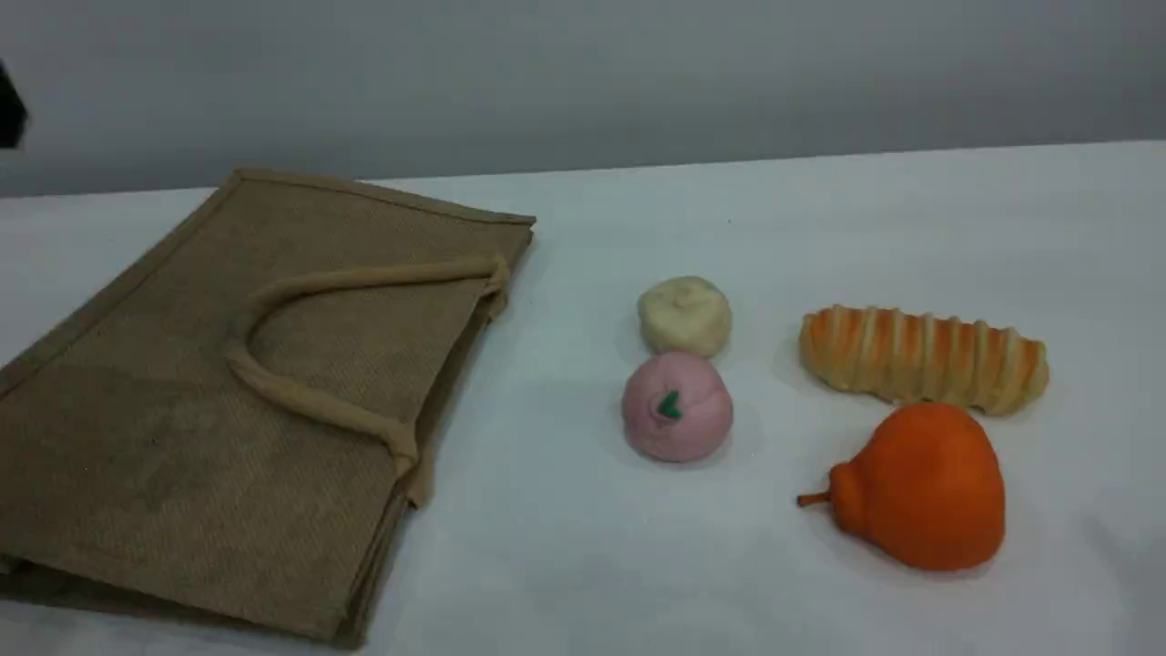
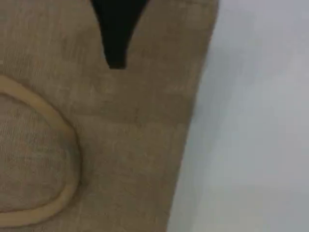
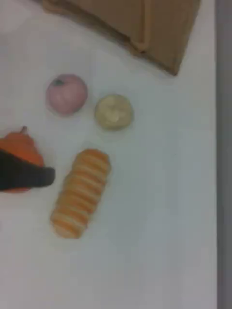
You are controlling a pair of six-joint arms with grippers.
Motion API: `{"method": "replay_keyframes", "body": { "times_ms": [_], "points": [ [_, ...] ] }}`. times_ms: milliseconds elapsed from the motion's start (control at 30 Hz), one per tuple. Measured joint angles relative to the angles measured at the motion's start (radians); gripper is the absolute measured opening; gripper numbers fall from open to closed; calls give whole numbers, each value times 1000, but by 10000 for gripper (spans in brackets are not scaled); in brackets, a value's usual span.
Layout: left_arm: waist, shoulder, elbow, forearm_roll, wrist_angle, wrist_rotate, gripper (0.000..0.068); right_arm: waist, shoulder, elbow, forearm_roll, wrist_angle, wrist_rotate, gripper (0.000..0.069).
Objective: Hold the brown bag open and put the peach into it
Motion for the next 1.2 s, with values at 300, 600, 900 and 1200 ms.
{"method": "replay_keyframes", "body": {
  "times_ms": [300, 600, 900, 1200],
  "points": [
    [0, 225, -114, -24, -13, -1, 534, 0, 164, -51, 13, -20, -2, 589],
    [0, 455, -188, -35, -67, 0, 534, 0, 207, -51, 28, -81, -11, 589],
    [-23, 621, -299, -80, -71, 17, 534, 0, 206, -51, 40, -87, -14, 589],
    [-29, 681, -332, -74, -79, 20, 534, 0, 206, -51, 48, -83, -15, 589]
  ]
}}
